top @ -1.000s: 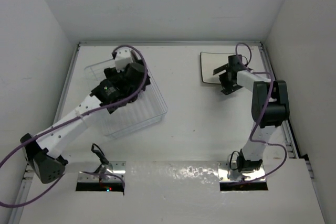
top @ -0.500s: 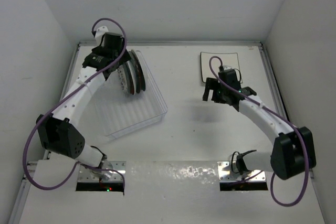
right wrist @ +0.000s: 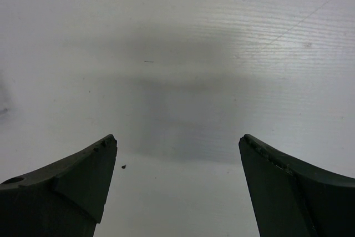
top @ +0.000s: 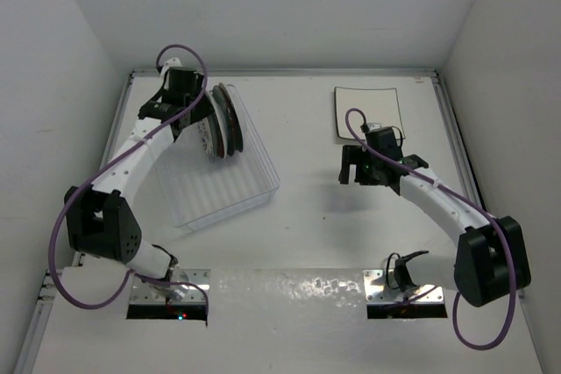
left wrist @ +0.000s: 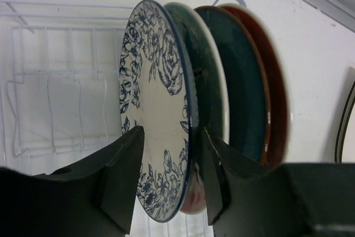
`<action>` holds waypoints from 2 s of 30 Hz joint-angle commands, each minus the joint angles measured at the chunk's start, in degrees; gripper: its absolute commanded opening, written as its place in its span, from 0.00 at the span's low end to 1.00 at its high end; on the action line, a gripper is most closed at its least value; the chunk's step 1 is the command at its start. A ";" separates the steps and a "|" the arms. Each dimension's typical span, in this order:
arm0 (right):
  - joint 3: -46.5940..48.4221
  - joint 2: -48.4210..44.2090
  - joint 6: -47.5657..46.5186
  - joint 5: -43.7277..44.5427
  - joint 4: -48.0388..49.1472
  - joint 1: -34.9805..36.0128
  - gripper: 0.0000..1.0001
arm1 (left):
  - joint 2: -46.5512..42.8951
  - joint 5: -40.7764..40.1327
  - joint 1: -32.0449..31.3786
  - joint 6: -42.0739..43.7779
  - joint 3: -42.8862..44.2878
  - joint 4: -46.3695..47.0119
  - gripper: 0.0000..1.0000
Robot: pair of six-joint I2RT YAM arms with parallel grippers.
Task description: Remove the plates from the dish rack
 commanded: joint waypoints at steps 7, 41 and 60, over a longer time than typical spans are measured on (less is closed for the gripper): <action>0.56 -0.46 -0.07 -1.05 2.07 0.00 0.89 | 0.88 1.69 1.29 -1.29 -4.09 5.44 0.21; 13.73 -8.81 3.62 -4.72 -4.79 -2.55 0.99 | -1.31 -26.77 -16.97 37.71 29.67 -4.24 0.00; 30.28 -6.19 7.78 -44.64 -11.02 -17.14 0.99 | -6.33 -59.14 -76.22 80.71 -10.94 33.12 0.00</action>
